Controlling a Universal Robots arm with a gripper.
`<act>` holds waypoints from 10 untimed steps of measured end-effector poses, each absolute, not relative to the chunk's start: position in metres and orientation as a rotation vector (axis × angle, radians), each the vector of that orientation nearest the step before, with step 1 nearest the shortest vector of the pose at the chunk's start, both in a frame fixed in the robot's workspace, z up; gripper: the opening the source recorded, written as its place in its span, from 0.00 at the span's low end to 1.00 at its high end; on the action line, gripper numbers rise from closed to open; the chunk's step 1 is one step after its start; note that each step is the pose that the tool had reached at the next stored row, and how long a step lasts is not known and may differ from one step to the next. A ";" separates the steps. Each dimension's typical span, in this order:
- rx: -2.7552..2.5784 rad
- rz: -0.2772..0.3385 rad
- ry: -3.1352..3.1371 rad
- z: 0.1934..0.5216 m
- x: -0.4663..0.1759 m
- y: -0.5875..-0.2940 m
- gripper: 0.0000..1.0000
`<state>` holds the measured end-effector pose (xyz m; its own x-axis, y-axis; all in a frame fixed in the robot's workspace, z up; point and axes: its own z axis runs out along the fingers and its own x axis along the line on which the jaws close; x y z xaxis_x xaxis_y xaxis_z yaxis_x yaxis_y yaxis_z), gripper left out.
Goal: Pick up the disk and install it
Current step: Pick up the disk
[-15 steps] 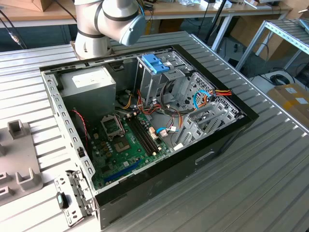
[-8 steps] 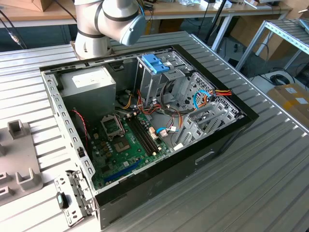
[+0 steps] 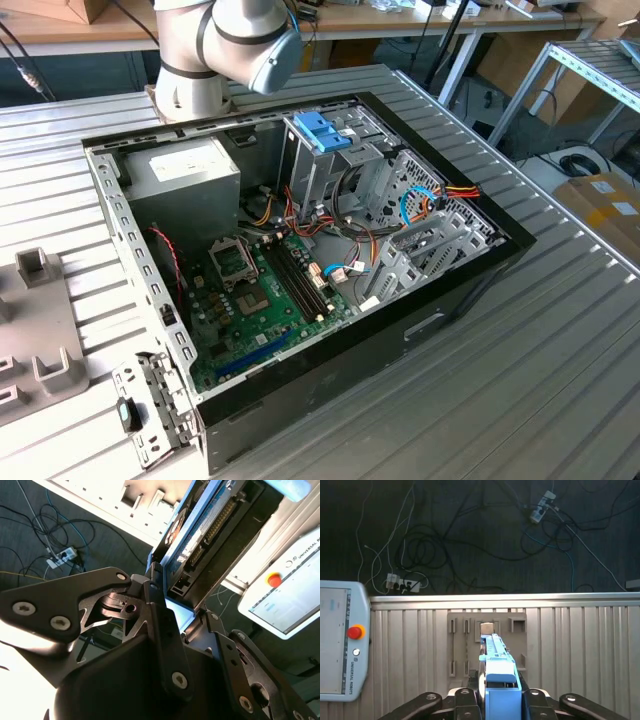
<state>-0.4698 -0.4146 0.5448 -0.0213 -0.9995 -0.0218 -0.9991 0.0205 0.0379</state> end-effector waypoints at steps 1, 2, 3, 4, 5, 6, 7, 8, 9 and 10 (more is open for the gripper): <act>2.190 -0.066 -2.236 0.545 -0.470 -0.416 0.37; 2.190 -0.066 -2.236 0.545 -0.470 -0.417 0.37; 2.190 -0.066 -2.236 0.545 -0.470 -0.418 0.37; 2.190 -0.066 -2.236 0.545 -0.470 -0.420 0.37; 2.190 -0.066 -2.236 0.545 -0.470 -0.421 0.37; 2.190 -0.066 -2.236 0.545 -0.470 -0.422 0.37; 2.190 -0.066 -2.236 0.545 -0.470 -0.424 0.37; 2.190 -0.066 -2.236 0.545 -0.470 -0.425 0.37; 2.190 -0.066 -2.236 0.545 -0.470 -0.425 0.37; 2.190 -0.066 -2.236 0.545 -0.470 -0.426 0.37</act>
